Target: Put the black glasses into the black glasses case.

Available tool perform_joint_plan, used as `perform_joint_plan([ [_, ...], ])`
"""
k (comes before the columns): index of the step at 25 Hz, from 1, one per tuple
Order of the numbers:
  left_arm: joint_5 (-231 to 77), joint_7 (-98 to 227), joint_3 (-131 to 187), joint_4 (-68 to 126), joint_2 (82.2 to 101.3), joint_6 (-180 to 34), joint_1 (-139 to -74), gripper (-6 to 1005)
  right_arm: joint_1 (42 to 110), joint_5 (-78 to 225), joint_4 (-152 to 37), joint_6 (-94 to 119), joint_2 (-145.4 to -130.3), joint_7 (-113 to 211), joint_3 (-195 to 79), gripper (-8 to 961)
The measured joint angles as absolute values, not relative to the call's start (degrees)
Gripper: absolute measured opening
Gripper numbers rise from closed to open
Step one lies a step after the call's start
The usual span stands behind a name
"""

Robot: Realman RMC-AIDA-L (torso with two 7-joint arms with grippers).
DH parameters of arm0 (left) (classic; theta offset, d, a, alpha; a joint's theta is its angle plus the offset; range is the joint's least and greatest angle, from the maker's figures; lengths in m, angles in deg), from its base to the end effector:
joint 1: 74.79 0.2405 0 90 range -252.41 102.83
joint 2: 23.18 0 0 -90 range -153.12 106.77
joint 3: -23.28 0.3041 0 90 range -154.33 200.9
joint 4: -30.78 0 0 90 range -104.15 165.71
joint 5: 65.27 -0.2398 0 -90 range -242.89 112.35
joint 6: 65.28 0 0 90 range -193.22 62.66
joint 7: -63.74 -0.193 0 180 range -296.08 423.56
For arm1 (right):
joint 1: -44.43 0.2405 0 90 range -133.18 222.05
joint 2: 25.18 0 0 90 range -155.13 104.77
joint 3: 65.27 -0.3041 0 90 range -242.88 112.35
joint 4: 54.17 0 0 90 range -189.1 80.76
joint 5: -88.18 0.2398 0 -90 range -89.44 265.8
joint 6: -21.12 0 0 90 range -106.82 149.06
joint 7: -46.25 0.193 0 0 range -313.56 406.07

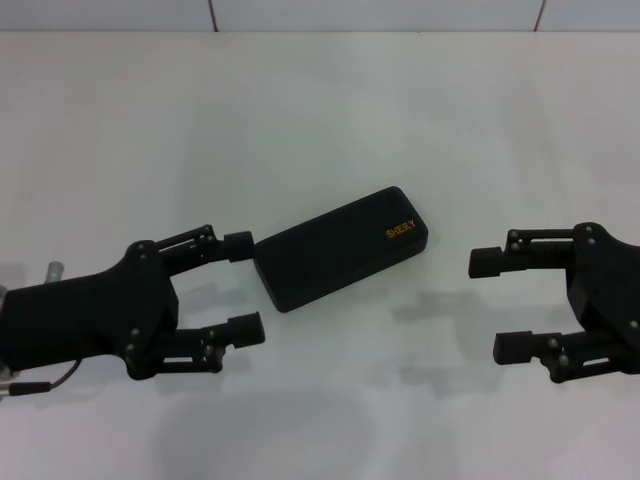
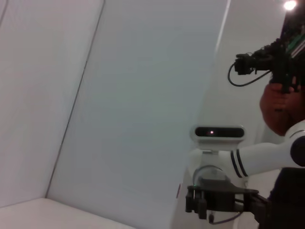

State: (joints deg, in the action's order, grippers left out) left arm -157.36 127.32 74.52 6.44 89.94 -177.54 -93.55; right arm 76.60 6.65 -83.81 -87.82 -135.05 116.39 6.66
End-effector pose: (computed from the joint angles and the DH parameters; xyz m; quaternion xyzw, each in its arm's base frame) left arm -0.3106 0.2752 -0.0315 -0.8921 -0.1567 -0.4217 0.0416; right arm 0.2286 0.3346 -0.0397 0.9283 -0.0517 -0.3578 0.0873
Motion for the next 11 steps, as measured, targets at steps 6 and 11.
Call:
perform_joint_plan([
  [6, -157.9, 127.0, 74.7, 6.4, 90.11, -177.8, -93.5, 893, 76.8, 6.1, -84.0, -87.9, -135.31, 116.4, 6.7, 729],
  [11, -157.9, 127.0, 74.9, 6.5, 90.19, -177.9, -93.5, 893, 77.1, 6.1, -84.0, -87.9, -135.54, 116.4, 6.6, 729],
])
